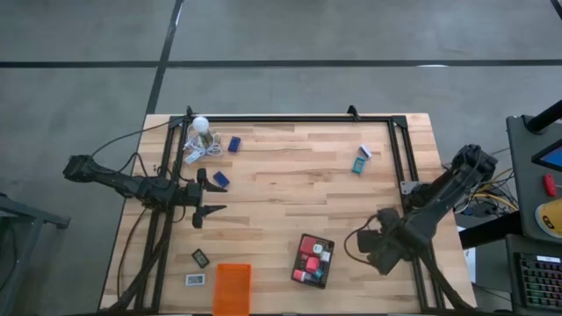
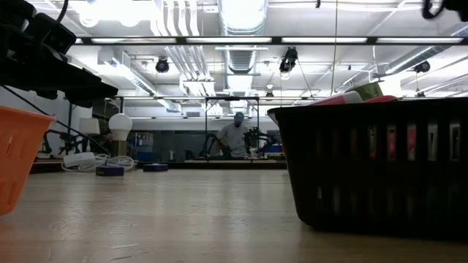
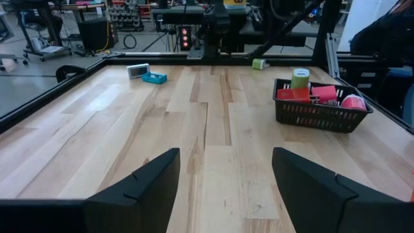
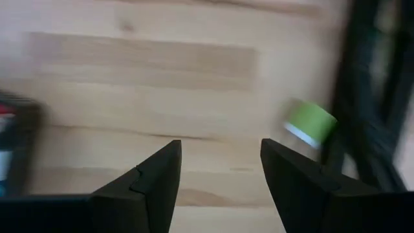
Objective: Pick & Place Office items
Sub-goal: Put the green charger adapter into the black bin
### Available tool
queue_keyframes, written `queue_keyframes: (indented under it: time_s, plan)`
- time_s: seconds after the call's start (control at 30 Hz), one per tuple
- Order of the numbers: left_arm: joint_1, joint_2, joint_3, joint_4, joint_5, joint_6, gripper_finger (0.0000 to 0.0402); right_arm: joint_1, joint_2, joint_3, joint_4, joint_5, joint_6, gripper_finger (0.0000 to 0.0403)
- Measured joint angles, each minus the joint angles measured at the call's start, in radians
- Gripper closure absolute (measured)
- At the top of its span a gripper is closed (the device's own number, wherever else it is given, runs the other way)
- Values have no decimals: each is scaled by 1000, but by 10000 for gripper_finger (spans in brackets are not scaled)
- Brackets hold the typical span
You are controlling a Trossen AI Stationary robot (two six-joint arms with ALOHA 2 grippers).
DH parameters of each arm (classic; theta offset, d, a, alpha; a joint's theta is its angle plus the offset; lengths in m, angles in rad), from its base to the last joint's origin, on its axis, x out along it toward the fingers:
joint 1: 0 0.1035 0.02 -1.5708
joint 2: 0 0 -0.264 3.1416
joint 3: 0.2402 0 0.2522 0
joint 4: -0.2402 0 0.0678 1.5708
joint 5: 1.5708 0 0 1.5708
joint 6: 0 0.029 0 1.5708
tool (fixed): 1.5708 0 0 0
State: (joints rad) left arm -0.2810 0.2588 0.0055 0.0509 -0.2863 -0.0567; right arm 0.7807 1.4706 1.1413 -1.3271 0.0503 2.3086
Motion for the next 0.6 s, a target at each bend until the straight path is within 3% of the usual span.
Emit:
queue_keyframes:
  time_s: [0.3, 0.6]
  plan:
    - [0, 0, 0, 0, 0, 0, 149, 0, 212, 73, -100, -241, 47, 195]
    - [0, 0, 0, 0, 0, 0, 149, 18, 230, 23, -151, -259, -12, 199]
